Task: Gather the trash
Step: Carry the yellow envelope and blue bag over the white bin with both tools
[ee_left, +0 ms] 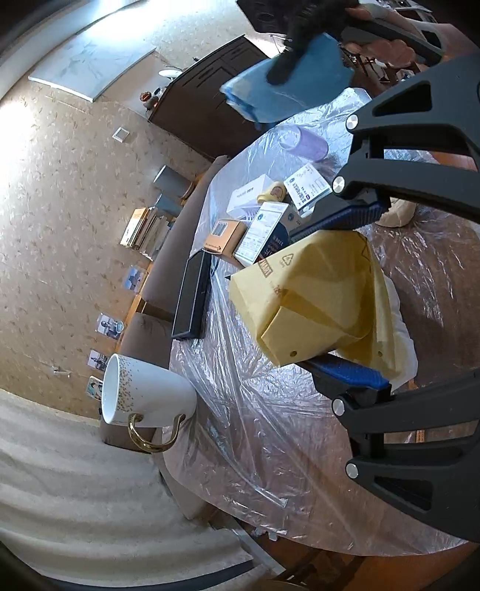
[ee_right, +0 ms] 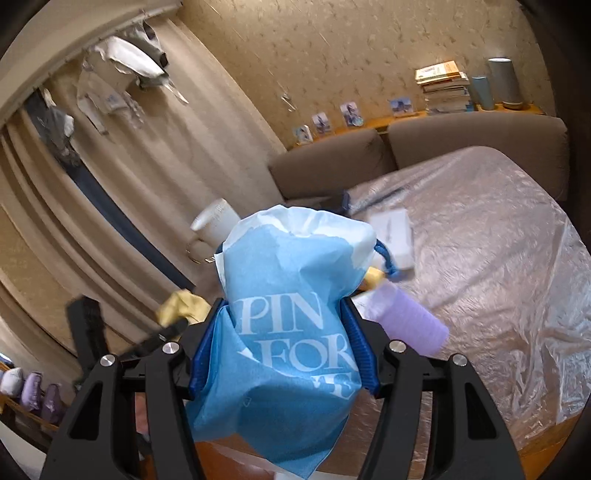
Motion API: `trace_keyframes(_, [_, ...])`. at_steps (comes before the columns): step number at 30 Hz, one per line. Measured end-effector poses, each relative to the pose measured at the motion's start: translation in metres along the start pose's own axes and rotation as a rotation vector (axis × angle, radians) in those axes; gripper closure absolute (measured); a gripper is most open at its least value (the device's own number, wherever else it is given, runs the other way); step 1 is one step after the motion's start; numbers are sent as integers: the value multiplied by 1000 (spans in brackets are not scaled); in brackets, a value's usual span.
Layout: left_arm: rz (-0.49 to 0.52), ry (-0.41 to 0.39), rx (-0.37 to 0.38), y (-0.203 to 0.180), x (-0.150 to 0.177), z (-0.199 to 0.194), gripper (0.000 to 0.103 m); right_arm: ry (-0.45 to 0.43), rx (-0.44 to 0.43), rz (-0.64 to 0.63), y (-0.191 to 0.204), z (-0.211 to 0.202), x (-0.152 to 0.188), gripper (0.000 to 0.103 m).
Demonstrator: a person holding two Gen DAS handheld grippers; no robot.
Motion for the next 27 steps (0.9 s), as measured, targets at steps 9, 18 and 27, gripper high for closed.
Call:
trace_keyframes(9, [32,-6,7,-6,2,0,51,-110,-105,15,20,-25,-40,42])
trace_keyframes(18, [12,-16,10,-4,2,2,59,-16,15,-60,19,-1,-3,41])
trace_keyframes(27, [-62,-83,-27,6,-9,-9,62,-12,65,-123,5,-12,11,41])
Point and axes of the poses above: each gripper's, at about its wrist camera, not at the fingertips, and z roughly the way its jaws point, y to its left, x to its underside, the point moved 4 cm from there along z, roughly the way its jaws point, and after that the axes turned 3 degrees about x, right-handed, at the moved point
